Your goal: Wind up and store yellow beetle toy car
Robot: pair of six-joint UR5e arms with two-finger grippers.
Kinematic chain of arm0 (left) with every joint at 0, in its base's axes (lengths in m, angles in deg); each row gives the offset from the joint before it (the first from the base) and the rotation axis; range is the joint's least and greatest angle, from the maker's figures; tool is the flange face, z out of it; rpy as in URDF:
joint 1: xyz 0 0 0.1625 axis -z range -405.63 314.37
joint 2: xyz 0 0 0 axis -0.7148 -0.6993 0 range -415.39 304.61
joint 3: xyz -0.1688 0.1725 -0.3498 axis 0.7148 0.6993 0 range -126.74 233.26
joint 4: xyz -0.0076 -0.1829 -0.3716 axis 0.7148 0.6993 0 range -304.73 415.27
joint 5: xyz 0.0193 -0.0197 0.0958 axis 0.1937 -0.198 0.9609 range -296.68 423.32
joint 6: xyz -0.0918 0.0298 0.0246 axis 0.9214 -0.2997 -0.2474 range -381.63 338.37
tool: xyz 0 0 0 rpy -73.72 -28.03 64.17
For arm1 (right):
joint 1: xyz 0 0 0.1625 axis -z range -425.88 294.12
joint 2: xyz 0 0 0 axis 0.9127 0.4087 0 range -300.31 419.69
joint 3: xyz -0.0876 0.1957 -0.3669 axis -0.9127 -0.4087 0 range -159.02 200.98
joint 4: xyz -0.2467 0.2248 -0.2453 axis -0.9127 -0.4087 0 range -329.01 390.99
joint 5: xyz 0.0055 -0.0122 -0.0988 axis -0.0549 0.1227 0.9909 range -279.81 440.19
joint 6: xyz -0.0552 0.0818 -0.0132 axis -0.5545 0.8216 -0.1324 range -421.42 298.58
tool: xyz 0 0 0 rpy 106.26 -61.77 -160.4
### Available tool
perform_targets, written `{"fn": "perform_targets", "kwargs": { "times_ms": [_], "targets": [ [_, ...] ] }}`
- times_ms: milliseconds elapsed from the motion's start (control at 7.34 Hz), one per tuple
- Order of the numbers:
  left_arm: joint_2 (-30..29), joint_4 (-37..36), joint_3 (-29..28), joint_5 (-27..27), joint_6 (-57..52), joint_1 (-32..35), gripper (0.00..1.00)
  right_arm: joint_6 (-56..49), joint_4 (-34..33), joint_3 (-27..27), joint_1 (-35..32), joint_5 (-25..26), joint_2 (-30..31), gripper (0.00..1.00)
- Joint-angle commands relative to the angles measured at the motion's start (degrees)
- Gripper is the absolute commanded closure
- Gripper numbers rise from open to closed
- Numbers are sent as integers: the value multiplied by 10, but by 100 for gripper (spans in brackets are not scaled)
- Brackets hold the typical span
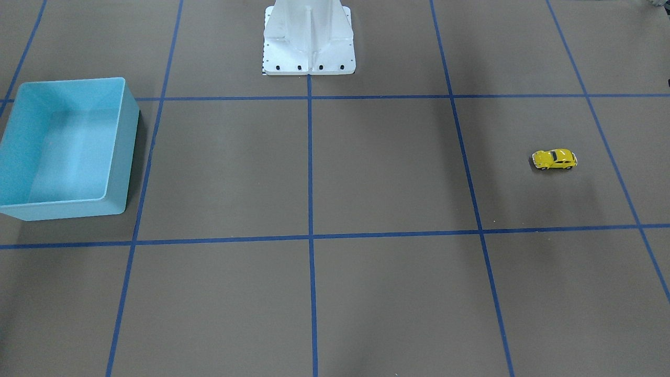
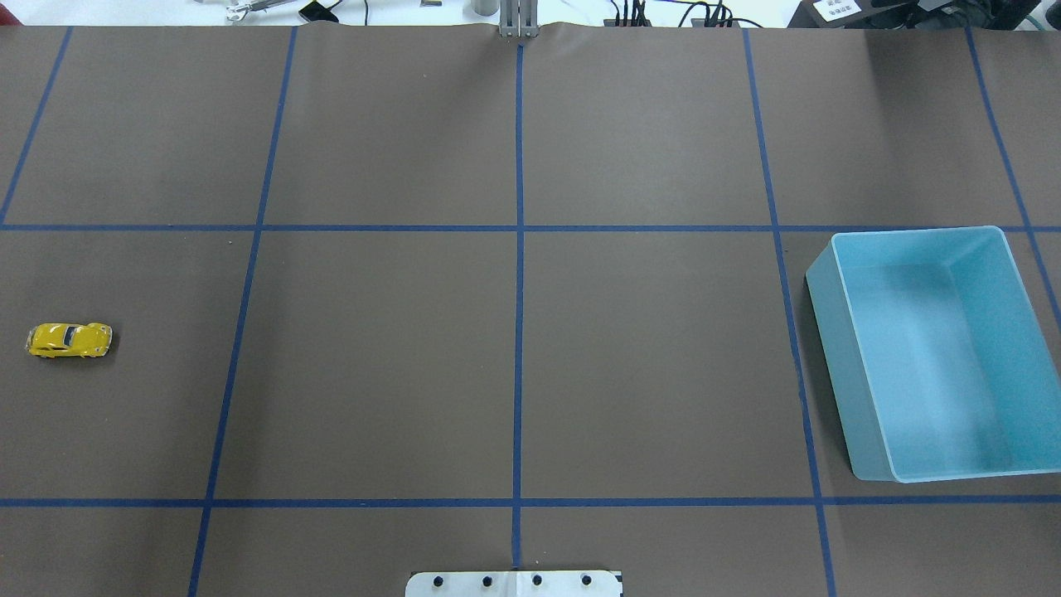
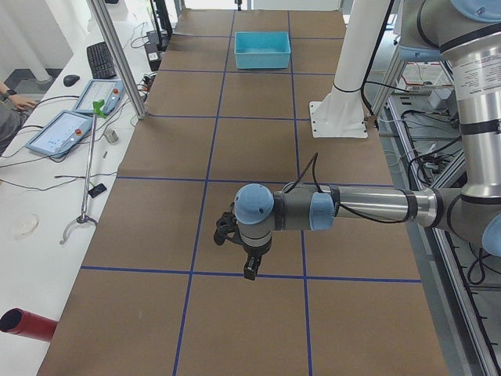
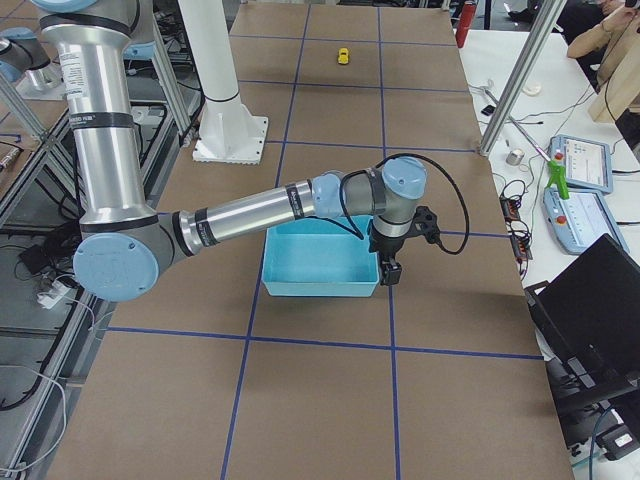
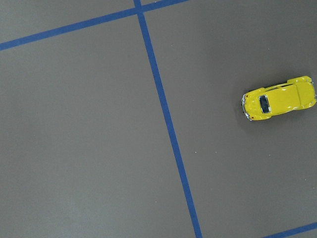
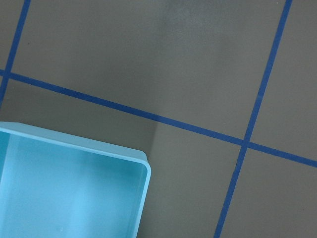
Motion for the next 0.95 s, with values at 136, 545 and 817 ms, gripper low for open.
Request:
{"fn": "perform_targets", "kwargs": {
  "times_ms": [136,545,817],
  "targets": [
    [-4,2,7,0,-1,1,0,-25,16,-8,0,-1,7,0],
    [-32,4,9,4,-3,-2,0,-19,14,-9,-2,2,17,0],
    [-47,0,18,5,-23,-6,0,76,9,-14,-4,5,33,0]
  ]
}}
